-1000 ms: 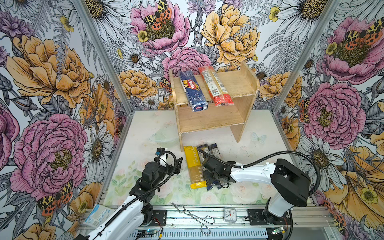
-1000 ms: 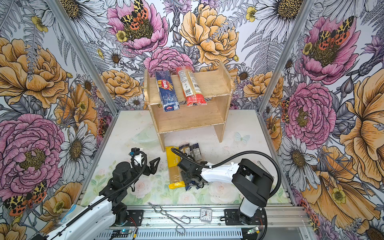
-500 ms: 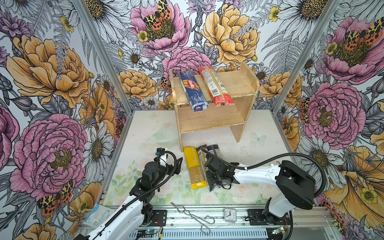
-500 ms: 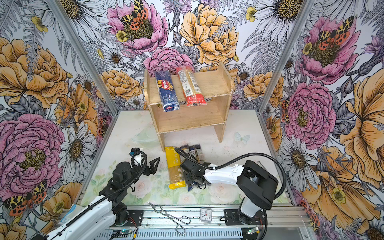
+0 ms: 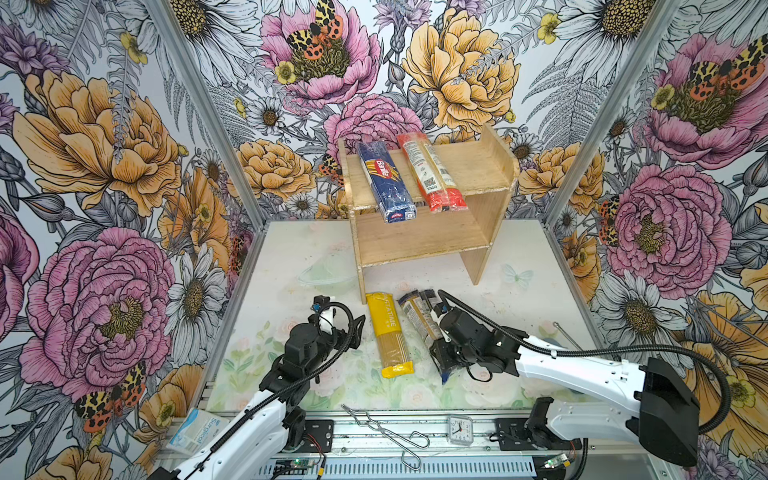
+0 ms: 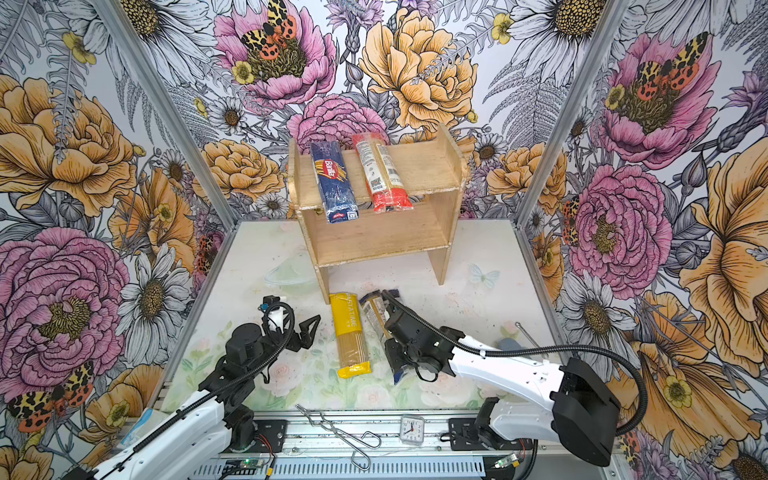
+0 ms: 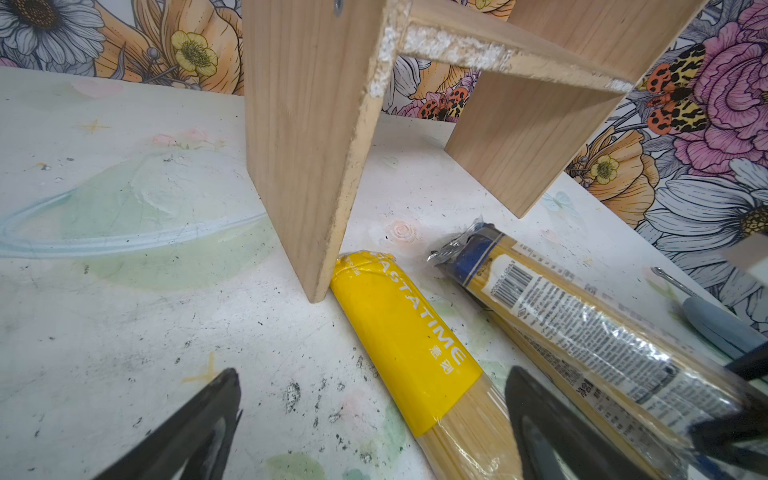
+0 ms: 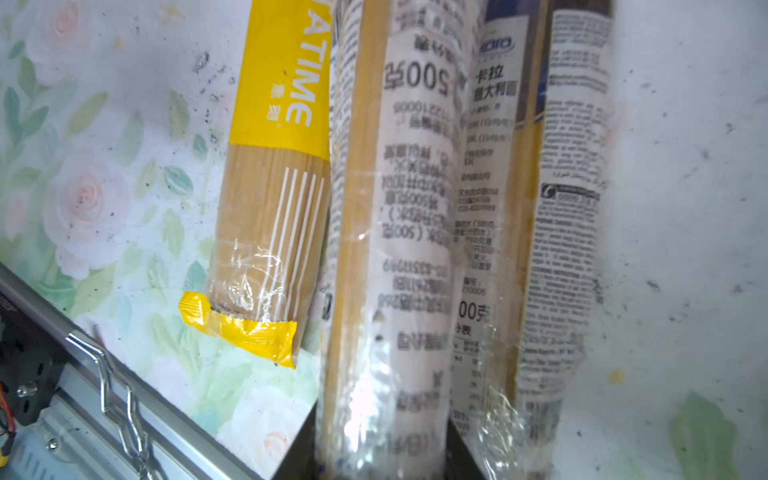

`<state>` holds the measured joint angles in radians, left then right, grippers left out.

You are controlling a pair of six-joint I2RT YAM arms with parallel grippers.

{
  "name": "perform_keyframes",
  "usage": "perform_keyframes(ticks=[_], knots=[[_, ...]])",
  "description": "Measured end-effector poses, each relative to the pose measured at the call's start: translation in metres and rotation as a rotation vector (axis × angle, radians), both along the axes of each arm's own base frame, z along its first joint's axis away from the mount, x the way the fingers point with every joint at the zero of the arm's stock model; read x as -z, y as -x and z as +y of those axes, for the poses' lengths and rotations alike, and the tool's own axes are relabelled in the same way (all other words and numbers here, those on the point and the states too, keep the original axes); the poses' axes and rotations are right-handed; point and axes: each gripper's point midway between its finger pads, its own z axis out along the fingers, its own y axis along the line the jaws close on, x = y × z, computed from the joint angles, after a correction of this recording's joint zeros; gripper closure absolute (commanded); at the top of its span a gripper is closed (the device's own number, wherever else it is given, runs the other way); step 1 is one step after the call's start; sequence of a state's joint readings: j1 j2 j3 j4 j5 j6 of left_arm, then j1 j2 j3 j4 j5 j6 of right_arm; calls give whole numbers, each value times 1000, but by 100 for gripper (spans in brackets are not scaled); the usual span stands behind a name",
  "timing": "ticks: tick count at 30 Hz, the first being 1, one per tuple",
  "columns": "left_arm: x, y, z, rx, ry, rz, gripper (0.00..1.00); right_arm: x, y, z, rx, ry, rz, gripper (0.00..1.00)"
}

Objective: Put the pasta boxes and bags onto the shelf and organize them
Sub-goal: 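Lift one clear blue-ended pack with the right gripper, separating it from the other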

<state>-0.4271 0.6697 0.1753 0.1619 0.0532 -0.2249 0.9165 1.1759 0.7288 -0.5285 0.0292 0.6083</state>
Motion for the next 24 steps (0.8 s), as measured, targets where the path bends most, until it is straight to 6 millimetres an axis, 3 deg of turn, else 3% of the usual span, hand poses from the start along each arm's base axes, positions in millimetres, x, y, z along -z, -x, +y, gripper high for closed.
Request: perform_keyframes(ticks=[4, 9, 14, 24], knots=[[0, 0, 0, 0, 0, 0, 1, -11, -4, -14, 34, -30, -30, 82], [1, 0, 0, 0, -2, 5, 1, 6, -5, -32, 77, 30, -9, 78], [4, 0, 0, 0, -6, 13, 1, 27, -4, -40, 89, 104, 30, 60], [4, 0, 0, 0, -6, 13, 1, 33, -12, -35, 108, 73, -1, 42]])
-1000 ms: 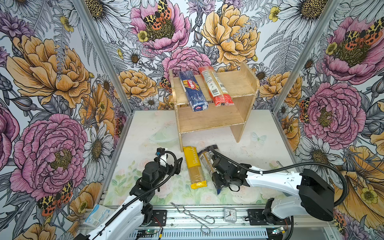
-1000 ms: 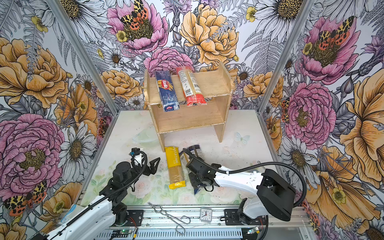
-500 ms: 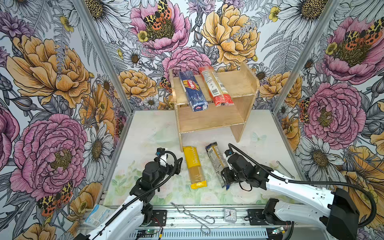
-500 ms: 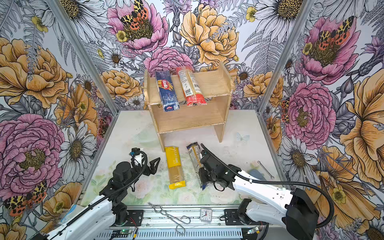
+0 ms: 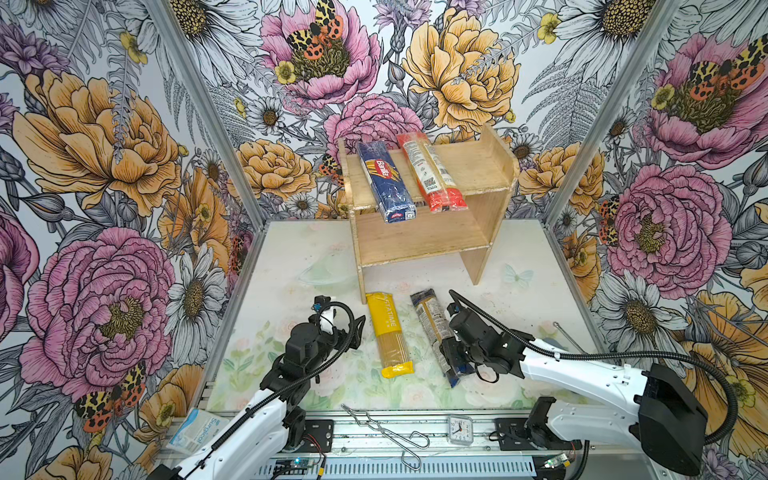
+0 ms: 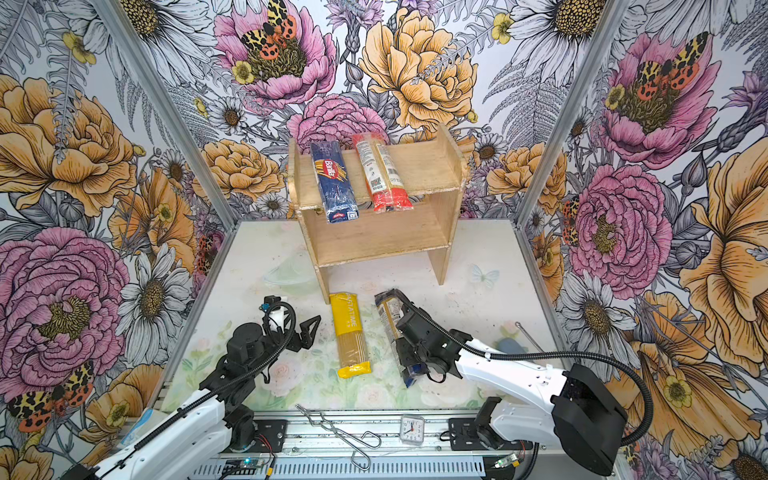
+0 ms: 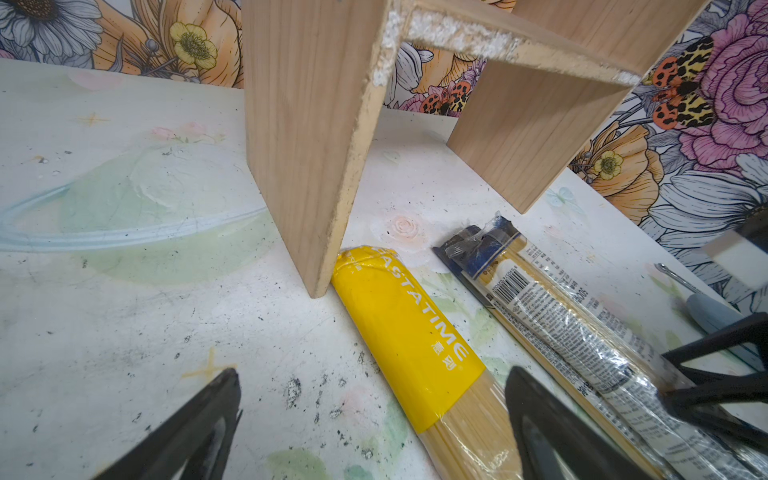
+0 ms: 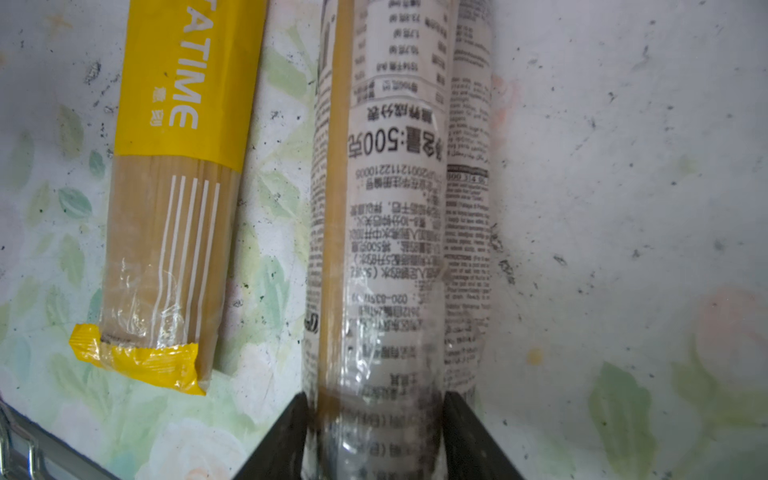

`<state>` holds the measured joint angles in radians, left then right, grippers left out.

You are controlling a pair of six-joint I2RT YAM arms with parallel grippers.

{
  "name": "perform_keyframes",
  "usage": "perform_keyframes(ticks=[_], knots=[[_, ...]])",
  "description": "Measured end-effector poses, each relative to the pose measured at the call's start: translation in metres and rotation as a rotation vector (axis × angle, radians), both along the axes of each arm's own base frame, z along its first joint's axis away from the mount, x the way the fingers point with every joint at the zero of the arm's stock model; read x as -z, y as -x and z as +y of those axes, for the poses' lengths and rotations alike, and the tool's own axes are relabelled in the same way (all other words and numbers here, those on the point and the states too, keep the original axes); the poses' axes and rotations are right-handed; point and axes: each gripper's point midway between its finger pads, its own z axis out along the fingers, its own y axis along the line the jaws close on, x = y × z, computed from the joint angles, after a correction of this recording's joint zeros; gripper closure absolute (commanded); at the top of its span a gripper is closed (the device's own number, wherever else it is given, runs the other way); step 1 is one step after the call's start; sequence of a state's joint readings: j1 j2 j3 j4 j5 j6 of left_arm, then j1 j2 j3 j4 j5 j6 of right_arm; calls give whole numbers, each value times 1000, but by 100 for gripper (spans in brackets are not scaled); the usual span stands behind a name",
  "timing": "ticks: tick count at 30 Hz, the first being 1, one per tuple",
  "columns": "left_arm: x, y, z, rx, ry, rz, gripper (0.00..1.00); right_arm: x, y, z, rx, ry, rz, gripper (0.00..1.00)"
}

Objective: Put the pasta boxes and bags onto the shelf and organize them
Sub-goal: 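Lift one clear blue-ended pack with the right gripper, separating it from the other, then carry the clear pack upright with the right gripper up to the top shelf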

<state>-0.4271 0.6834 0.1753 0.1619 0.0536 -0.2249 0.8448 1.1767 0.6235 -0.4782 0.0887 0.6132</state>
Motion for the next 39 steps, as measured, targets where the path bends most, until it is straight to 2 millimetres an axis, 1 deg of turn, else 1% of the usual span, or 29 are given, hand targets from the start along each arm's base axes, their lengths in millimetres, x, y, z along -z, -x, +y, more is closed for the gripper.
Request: perform_keyframes(ticks=[4, 13, 17, 20, 26, 30, 33, 37, 39], knots=[[0, 0, 0, 0, 0, 0, 1, 11, 1, -1, 8, 1, 7, 40], [0, 0, 0, 0, 0, 0, 1, 20, 3, 3, -2, 0, 6, 38], [0, 0, 0, 0, 0, 0, 1, 24, 1, 4, -1, 14, 0, 40], [0, 0, 0, 0, 0, 0, 1, 28, -2, 6, 1, 33, -6, 44], [0, 0, 0, 0, 0, 0, 1, 27, -10, 13, 7, 33, -25, 57], [0, 0, 0, 0, 0, 0, 1, 23, -12, 16, 9, 12, -33, 71], [0, 0, 0, 0, 0, 0, 1, 22, -12, 17, 10, 3, -33, 80], [0, 0, 0, 0, 0, 0, 1, 17, -10, 16, 12, -26, -21, 96], [0, 0, 0, 0, 0, 0, 1, 15, -6, 15, 5, -45, -6, 100]])
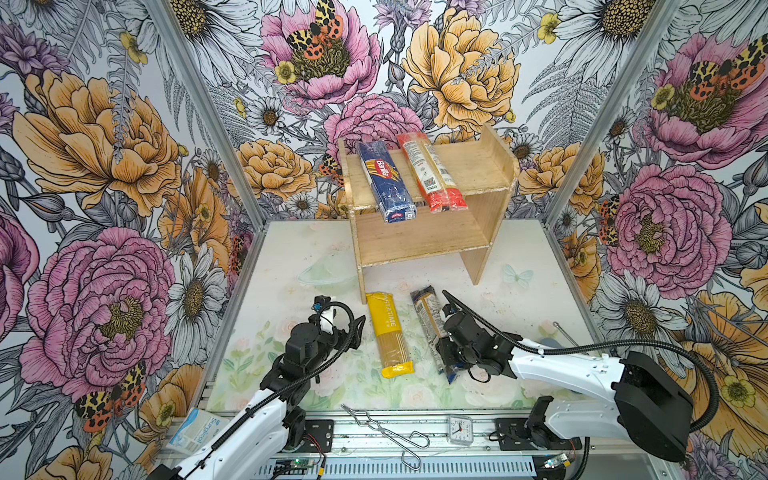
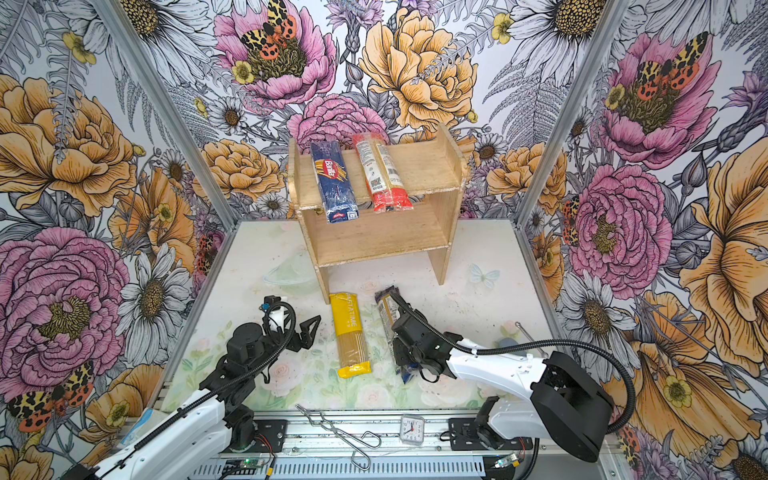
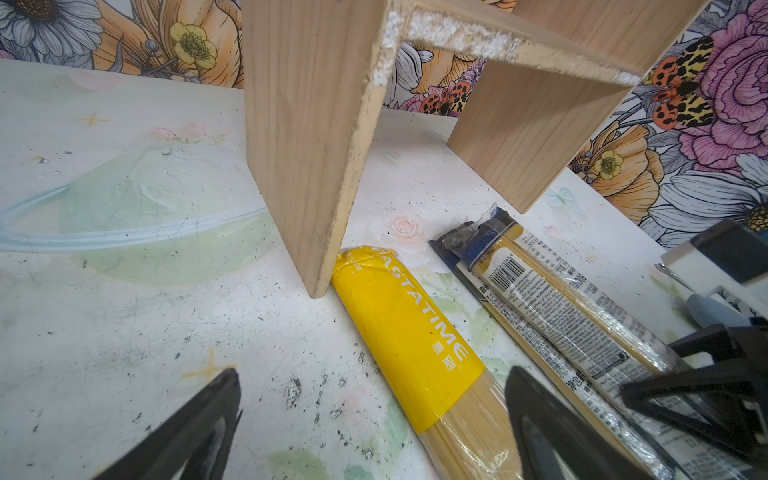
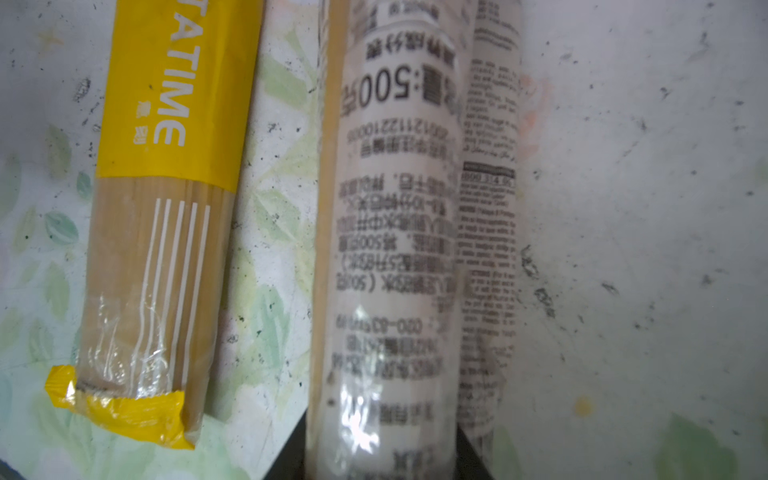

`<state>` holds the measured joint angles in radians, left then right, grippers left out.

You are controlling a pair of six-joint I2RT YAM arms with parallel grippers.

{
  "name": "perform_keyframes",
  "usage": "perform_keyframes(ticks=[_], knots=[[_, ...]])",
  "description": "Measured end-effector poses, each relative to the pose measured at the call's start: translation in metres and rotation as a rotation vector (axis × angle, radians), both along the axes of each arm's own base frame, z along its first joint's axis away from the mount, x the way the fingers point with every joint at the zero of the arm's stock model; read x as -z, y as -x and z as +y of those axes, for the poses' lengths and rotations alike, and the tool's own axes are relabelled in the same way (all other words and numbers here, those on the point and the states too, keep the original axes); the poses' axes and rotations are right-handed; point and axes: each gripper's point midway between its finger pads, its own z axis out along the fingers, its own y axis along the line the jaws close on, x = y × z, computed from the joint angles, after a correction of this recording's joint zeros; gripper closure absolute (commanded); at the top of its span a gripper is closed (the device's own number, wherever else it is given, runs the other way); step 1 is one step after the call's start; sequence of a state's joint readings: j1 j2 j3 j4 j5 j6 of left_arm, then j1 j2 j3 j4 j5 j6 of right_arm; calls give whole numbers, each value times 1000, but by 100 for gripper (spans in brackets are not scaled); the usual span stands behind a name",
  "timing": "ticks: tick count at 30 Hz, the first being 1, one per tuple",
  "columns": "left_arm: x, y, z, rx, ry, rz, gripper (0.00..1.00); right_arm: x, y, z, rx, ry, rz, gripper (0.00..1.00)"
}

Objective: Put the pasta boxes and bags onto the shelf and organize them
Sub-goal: 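Carry the clear pack upright with the right gripper up to the top shelf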

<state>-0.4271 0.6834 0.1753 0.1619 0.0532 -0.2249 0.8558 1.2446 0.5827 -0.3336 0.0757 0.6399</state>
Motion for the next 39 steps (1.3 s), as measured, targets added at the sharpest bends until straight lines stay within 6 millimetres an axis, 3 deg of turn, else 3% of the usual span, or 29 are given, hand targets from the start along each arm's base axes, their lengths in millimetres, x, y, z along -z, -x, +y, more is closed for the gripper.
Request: perform_keyframes(ticks=[7, 19, 26, 39], knots=[[0, 0, 0, 0, 0, 0, 1, -12, 17, -11, -6, -55, 50, 100], [0, 0, 0, 0, 0, -1, 1, -76, 22, -22, 23, -171, 23, 100], [0, 0, 0, 2, -6, -3, 1, -139, 26, -32, 32, -199, -31, 100], [5, 0, 0, 5, -21, 11, 1, -277, 38, -77, 62, -210, -255, 100]])
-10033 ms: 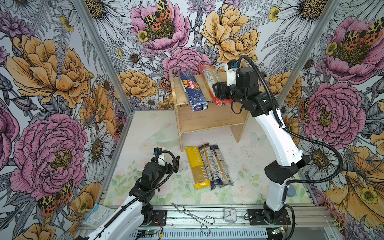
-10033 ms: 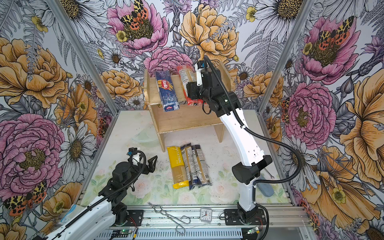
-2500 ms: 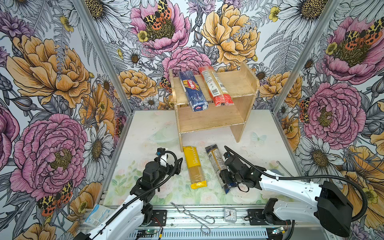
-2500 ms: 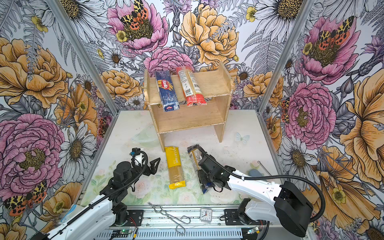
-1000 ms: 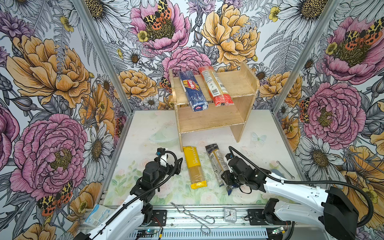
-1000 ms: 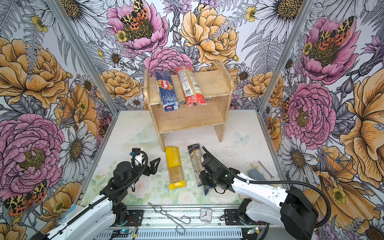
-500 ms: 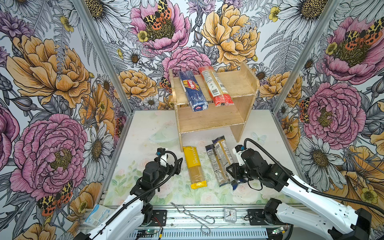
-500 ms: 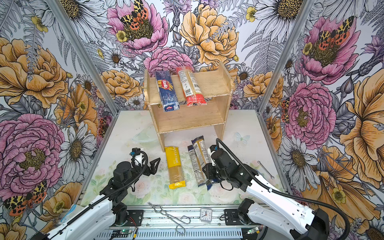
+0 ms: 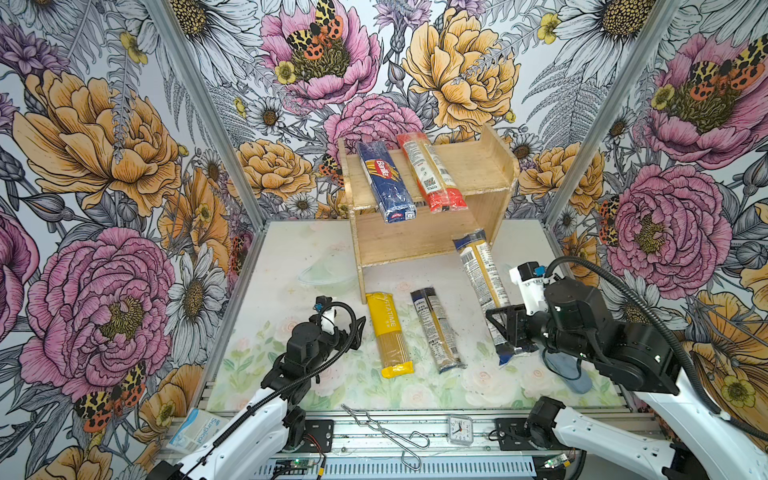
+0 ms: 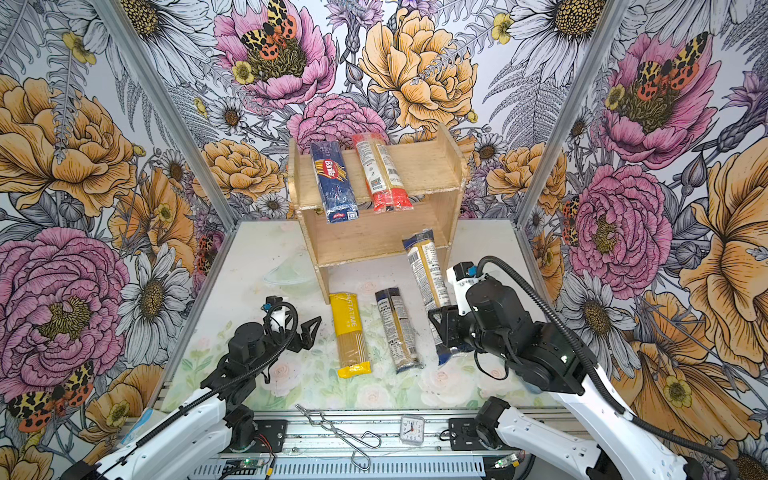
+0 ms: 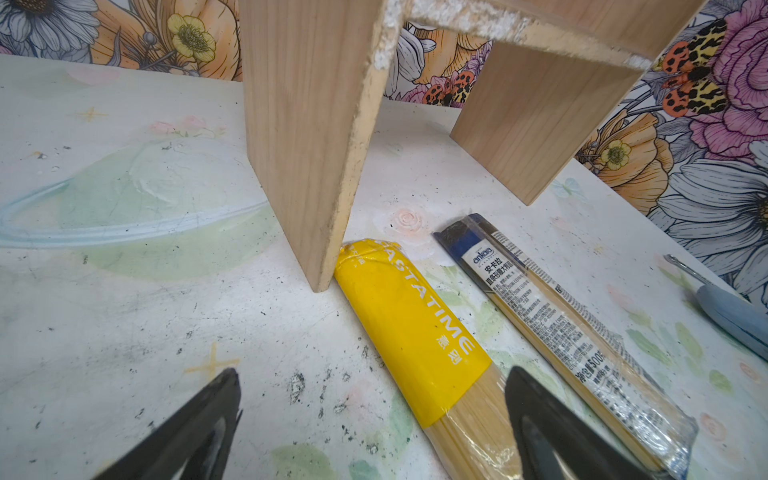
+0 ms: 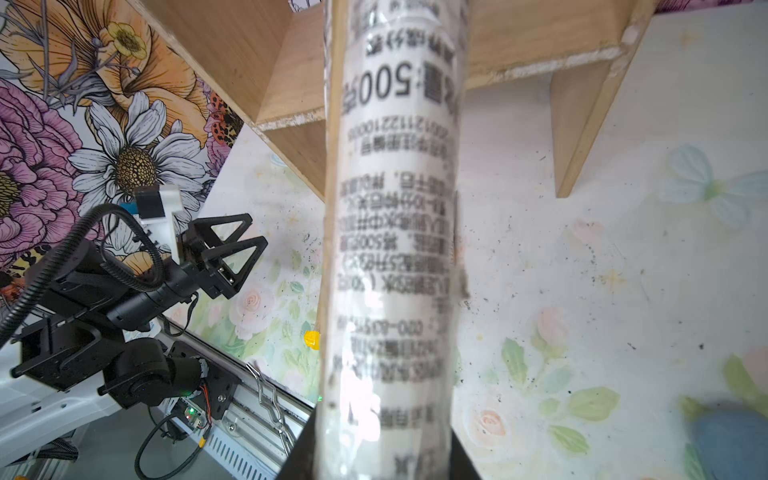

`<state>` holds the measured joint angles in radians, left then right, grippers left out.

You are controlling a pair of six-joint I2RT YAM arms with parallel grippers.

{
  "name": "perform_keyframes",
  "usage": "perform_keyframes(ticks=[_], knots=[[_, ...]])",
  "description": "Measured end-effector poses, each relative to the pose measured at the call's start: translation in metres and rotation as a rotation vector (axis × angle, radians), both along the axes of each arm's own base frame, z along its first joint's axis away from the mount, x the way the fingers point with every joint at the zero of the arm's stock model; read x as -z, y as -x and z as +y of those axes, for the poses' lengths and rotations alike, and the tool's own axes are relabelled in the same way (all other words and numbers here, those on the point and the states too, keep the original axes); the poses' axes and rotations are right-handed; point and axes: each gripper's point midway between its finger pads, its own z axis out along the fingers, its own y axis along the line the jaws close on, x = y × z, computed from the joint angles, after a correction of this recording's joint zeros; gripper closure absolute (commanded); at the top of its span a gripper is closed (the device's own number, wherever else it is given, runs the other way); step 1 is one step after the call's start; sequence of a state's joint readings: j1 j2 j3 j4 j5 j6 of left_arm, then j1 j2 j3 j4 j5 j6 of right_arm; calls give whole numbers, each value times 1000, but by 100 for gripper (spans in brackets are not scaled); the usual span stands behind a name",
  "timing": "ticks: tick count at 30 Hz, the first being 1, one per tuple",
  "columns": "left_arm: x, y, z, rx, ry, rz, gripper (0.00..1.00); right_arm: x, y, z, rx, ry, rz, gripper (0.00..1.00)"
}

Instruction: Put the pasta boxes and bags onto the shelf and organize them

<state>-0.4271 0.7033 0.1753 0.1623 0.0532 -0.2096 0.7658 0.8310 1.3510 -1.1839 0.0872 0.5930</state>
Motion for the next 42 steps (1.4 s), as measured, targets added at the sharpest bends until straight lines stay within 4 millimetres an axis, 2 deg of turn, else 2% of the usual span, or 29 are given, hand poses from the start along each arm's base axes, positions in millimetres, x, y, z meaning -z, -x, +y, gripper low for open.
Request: perform_keyframes(ticks=[8, 12, 16, 21, 25, 31, 36, 42], knots=[[0, 0, 0, 0, 0, -1, 1, -68, -11, -18, 36, 65, -153, 100], [0, 0, 0, 0, 1, -1, 1, -97, -23, -22, 59, 114, -234, 100], [-2, 0, 0, 0, 3, -6, 1, -121, -40, -19, 75, 168, -298, 100], [-14, 2, 1, -1, 21, -46, 1, -144, -64, -9, 84, 236, -359, 100], [-19, 3, 3, -5, 30, -70, 1, -153, -77, -5, 85, 277, -389, 100], [-16, 4, 3, -7, 27, -64, 1, -159, -101, -3, 106, 332, -406, 100], [-6, 2, 2, -7, 11, -29, 1, -157, -130, -9, 152, 359, -383, 100], [-5, 2, 2, -7, 9, -25, 1, -152, -160, -20, 186, 353, -344, 100]])
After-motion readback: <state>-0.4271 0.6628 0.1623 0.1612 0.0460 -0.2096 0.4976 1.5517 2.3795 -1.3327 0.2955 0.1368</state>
